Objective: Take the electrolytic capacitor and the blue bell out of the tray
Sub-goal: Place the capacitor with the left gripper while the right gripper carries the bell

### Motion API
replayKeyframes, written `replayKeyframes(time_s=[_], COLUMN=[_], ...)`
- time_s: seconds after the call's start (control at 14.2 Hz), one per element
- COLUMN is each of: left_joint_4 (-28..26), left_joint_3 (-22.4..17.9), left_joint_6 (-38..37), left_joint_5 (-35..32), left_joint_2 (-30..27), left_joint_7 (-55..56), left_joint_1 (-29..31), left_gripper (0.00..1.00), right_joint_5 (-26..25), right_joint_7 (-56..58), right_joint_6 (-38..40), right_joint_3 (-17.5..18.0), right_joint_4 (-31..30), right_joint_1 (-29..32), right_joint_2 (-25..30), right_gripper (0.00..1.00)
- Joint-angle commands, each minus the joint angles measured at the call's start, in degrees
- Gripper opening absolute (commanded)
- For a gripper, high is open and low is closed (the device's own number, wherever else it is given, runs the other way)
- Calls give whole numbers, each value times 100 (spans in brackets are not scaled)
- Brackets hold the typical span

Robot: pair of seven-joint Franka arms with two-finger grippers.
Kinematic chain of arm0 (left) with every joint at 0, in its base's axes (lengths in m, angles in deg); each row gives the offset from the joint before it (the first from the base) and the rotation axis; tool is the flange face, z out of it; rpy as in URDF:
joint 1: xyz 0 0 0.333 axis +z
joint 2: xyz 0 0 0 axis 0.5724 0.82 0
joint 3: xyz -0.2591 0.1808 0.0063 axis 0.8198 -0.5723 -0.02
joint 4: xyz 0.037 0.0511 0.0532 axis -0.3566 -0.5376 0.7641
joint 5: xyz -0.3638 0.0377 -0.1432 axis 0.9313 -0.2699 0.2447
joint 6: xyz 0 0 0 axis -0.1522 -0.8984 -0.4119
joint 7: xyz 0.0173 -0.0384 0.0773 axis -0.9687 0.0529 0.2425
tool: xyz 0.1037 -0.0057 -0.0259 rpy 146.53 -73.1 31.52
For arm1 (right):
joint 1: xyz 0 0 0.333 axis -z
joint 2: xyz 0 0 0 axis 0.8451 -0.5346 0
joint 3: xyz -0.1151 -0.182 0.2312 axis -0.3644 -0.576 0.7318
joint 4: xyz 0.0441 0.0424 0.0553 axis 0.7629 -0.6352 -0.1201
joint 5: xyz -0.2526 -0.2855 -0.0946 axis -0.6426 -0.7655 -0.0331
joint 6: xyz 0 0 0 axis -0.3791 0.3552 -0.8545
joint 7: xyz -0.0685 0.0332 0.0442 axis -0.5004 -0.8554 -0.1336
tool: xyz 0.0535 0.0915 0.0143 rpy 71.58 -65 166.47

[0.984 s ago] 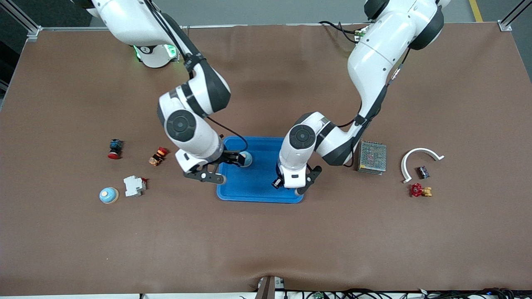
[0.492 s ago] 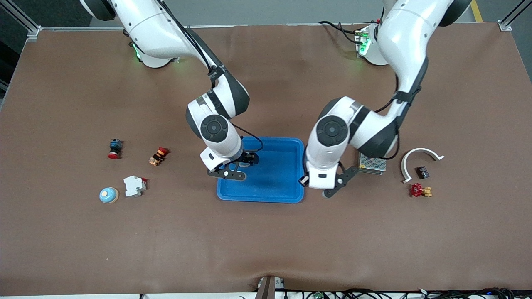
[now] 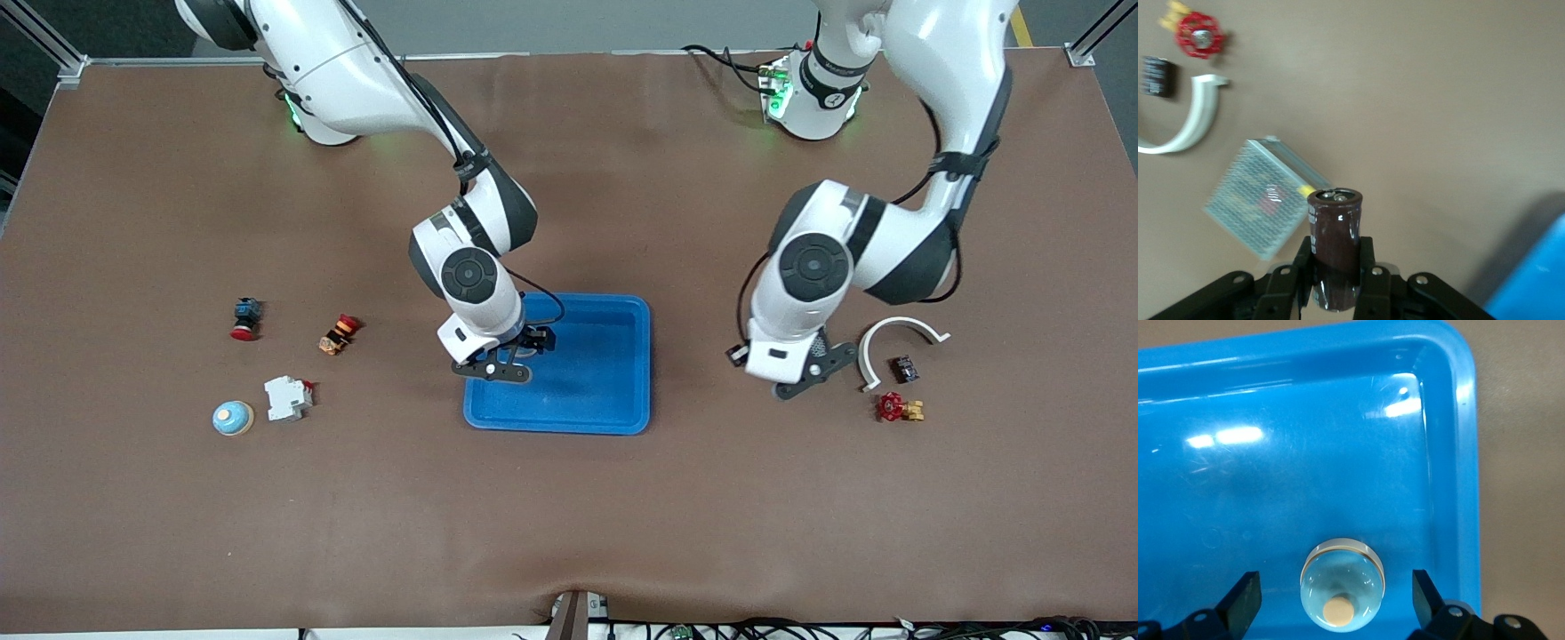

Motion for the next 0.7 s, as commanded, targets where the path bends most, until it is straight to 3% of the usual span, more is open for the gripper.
replayKeyframes(time_s=[0.0, 0.35, 0.63], left_joint_4=[-993, -2004, -2602], left_joint_3=[40, 40, 40], left_joint_6=[70, 289, 833], left_joint_5=[-36, -36, -36], left_joint_2=[-751, -1260, -1323], left_joint_7=[-488, -1638, -2404], left_joint_1=[489, 1517, 2353], left_gripper=[0, 0, 0], right_joint_5=[-78, -69, -69], right_joint_7=[-123, -123, -123], right_joint_6=[-73, -766, -865], right_joint_3=[-70, -70, -61], right_joint_4=[-34, -420, -482], right_joint_1=[-68, -147, -217], right_joint_2=[-17, -106, -123], right_gripper=[100, 100, 100])
